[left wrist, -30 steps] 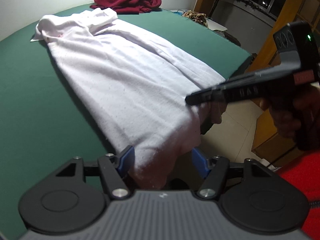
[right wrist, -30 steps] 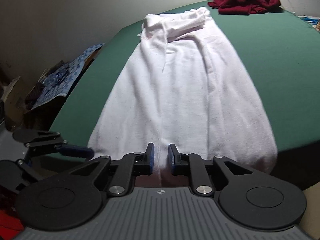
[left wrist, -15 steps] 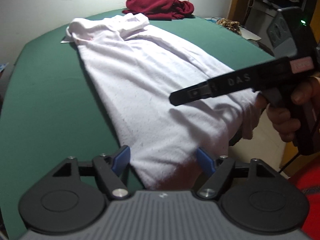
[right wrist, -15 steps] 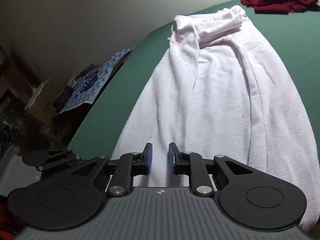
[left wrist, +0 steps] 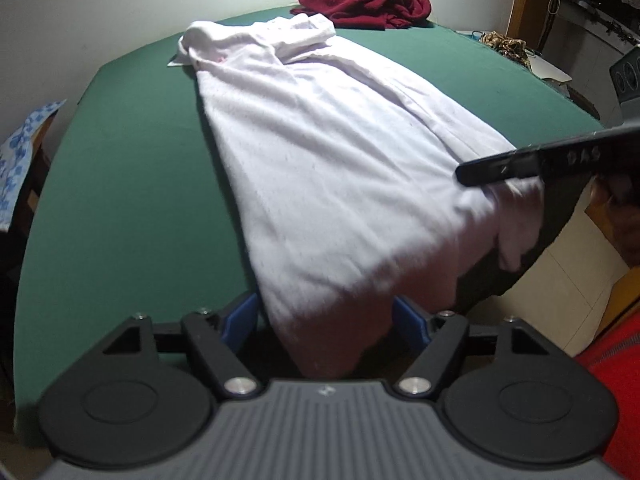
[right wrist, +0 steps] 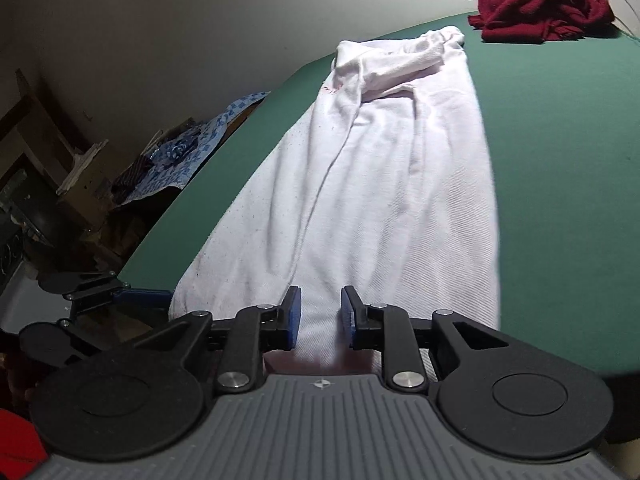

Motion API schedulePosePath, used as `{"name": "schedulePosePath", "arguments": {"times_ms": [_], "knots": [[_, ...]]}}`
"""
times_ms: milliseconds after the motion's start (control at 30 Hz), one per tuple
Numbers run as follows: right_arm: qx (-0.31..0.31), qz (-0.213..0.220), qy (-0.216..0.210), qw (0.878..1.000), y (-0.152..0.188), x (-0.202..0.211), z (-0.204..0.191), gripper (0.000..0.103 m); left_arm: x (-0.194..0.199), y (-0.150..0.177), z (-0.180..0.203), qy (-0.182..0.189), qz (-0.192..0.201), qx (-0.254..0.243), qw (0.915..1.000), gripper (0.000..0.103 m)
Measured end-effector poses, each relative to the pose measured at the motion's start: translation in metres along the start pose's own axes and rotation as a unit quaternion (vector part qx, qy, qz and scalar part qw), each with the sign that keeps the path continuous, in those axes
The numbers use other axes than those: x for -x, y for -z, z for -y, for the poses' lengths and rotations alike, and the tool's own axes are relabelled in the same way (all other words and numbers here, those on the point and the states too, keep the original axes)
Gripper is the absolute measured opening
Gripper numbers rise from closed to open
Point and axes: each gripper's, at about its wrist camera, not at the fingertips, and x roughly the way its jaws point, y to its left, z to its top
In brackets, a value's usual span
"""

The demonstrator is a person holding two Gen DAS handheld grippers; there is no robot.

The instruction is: Fold clothes

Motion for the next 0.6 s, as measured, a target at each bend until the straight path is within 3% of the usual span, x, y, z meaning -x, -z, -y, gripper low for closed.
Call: {"name": "schedulePosePath", "arguments": {"times_ms": [167,233,333,500,600], "knots": [[0.009,0.025,0.011,1.000,0.015,0.050,0.014,0.030,-0.007,0.028,0.005,-0.022,-0.036,0.023,0.9988,0.074],[0.016,0.015,0.030,0.999,0.021,0.058,0.022,0.038,-0.013,0.029,0.000,-0.025,-0.040,0.037,0.9982,0.073],[0.011,-0.012,0.050,0.999,0.029,0.055,0.037,0.039,-0.018,0.023,-0.009,-0.008,-0.031,0.057,0.9979,0.075],[-0.029,-0.019,0.009,0.999,0.030,0.050,0.048,0.041,-0.023,0.013,-0.012,0.048,-0.027,0.049,0.9973,0.080],[-0.040,-0.025,-0.003,0.999,0.031,0.047,0.051,0.042,-0.024,0.012,-0.020,0.074,-0.027,0.073,0.9943,0.081]]}}
